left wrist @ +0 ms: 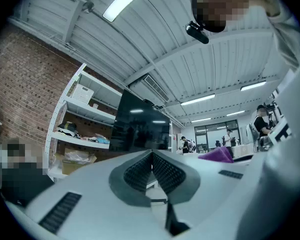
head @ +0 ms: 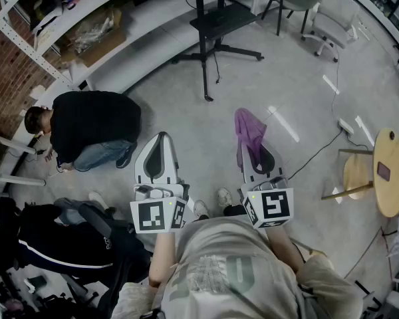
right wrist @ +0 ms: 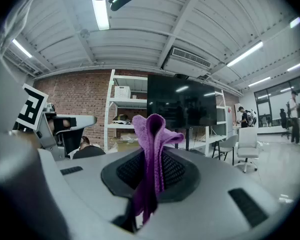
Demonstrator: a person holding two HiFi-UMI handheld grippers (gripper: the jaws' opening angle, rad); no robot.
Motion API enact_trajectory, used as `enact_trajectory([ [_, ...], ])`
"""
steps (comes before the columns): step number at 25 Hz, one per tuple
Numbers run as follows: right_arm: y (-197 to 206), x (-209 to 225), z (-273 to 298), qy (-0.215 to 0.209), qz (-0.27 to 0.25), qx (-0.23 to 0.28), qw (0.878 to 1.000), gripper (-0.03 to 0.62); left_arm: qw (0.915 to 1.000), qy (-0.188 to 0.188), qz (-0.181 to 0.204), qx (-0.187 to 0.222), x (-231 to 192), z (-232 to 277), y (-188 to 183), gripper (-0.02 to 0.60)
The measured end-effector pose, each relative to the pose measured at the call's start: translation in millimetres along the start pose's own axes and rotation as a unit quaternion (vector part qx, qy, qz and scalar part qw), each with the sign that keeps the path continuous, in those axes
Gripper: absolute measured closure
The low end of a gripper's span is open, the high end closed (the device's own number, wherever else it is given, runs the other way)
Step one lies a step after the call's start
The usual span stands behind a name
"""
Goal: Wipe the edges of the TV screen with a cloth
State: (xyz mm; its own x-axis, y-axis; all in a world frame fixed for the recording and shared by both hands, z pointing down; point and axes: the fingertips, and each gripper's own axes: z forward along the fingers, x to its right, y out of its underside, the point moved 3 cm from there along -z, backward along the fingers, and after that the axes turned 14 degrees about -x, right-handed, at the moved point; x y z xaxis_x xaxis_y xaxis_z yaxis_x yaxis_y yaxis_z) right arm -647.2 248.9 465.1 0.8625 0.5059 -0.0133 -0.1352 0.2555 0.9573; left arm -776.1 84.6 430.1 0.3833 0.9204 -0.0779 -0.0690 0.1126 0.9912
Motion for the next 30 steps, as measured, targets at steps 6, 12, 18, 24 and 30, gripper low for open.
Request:
enact_trajectory([
  [6,3.0,5.1,2.2,0.007,-0.003,-0.008,1.0,0.533,1.0,-0.004,0.0,0.001,0.1,3.0,-1.0,0.566],
  [12,9.0,15.0,0.5,0.004,-0.001,-0.008,1.0,0.533,0.9999,0.002,0.01,-0.001,12.7,9.9,-2.2,0.566],
  [18,14.5,40.1,1.0,0.003,0.043,-0.002,0.999,0.533,0.9998,0.006,0.018,-0.01,31.4,24.3,-1.3,0.566],
  [24,36.6,76.7,4.8,0.014,0.065,-0.036,0.997,0.533,0.9996,-0.001,0.01,-0.025,53.3,39.2,11.0,0.566],
  [30,51.4,113.8,23.4,0.0,0.091,-0.052,0.994,0.533,0.9986,-0.014,0.045,-0.025,77.9,44.2,2.1,0.566],
])
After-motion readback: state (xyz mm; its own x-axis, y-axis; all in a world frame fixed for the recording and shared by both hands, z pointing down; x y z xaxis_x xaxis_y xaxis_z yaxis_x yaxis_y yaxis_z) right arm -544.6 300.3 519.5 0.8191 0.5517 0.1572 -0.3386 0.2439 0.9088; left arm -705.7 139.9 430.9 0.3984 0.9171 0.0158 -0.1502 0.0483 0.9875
